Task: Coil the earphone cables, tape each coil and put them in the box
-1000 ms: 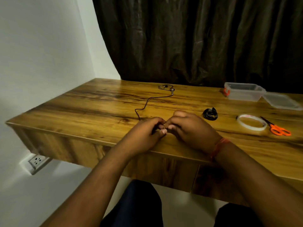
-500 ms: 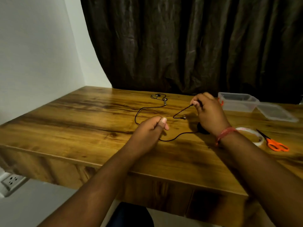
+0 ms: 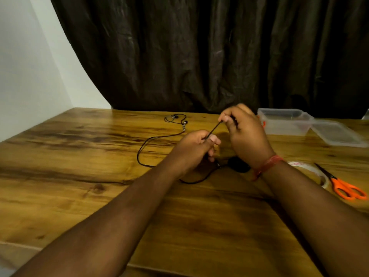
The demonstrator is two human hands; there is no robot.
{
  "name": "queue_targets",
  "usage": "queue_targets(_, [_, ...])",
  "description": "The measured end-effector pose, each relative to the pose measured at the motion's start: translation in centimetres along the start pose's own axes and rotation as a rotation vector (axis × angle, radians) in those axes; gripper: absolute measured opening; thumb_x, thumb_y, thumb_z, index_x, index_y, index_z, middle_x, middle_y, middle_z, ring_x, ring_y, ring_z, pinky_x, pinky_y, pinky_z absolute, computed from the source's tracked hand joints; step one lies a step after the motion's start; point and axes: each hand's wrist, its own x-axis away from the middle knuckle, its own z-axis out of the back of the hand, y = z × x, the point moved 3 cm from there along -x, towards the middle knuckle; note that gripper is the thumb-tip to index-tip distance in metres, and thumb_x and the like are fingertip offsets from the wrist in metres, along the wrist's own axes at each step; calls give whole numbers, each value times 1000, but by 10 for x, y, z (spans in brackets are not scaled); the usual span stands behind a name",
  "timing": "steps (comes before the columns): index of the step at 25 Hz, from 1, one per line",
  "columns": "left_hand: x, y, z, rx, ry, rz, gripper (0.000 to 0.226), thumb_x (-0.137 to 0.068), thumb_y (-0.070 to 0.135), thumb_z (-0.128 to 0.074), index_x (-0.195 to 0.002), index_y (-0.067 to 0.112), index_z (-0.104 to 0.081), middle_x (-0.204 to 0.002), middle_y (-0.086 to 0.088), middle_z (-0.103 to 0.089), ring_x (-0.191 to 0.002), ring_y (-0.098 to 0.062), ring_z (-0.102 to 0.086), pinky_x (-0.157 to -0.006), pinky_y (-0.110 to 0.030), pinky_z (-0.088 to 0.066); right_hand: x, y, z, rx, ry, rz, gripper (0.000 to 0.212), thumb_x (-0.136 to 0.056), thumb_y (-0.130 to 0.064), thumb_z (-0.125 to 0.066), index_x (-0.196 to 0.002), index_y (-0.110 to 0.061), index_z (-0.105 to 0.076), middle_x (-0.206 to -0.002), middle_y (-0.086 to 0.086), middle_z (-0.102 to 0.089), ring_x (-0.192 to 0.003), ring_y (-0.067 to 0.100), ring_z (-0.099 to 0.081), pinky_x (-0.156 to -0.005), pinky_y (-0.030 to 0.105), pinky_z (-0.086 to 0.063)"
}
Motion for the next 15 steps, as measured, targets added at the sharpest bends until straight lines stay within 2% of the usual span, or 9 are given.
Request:
queue_targets(4, [10, -8, 7, 231, -40, 37, 29, -102, 34, -45, -97, 21, -70, -64, 7, -53, -61, -9, -55, -63, -30, -52, -2, 12, 8, 31, 104, -90, 16, -97, -9, -50, -91, -11, -65, -96, 1, -55, -88, 10, -51, -74, 16, -36])
queue_targets(7, [15, -5, 10, 393, -71, 63, 28, -103, 32, -45, -97, 16, -68, -65, 6, -50, -56, -8, -47, -50, -24, -44, 1, 24, 13, 94, 150, -152, 17, -96, -10, -48, -91, -14, -64, -96, -1, -53, -92, 21, -56, -86, 36, -44])
queue_targets(9, [17, 0, 13, 531, -92, 40, 25, -103, 28, -45, -99, 12, -65, -65, 4, -47, -53, -6, -40, -44, -20, -35, 1, 31, 11, 162, 54, -176, 16, -95, -11, -48, -91, -15, -62, -97, 4, -57, -94, 27, -56, -91, 42, -40])
queue_targets(11, [17, 4, 15, 644, -102, -15, 23, -102, 24, -45, -98, 9, -63, -65, 3, -47, -51, -5, -34, -42, -17, -31, 6, 30, 2, 206, -140, -113, 14, -97, -16, -48, -98, -15, -62, -102, 9, -60, -96, 30, -56, -89, 41, -38])
queue_targets(13, [18, 7, 16, 746, -99, -68, 21, -98, 22, -48, -94, 10, -65, -64, 2, -49, -51, -4, -33, -43, -15, -29, 12, 19, -6, 174, -328, 11, 21, -99, -25, -46, -111, -18, -61, -107, 8, -61, -99, 28, -58, -87, 43, -44])
queue_targets(15, [18, 11, 19, 879, -120, -104, 22, -96, 23, -49, -89, 13, -68, -64, 2, -51, -51, -3, -36, -44, -14, -33, 17, 2, -7, 199, -426, 96, 24, -100, -35, -41, -115, -25, -56, -107, 4, -63, -98, 26, -61, -80, 44, -49])
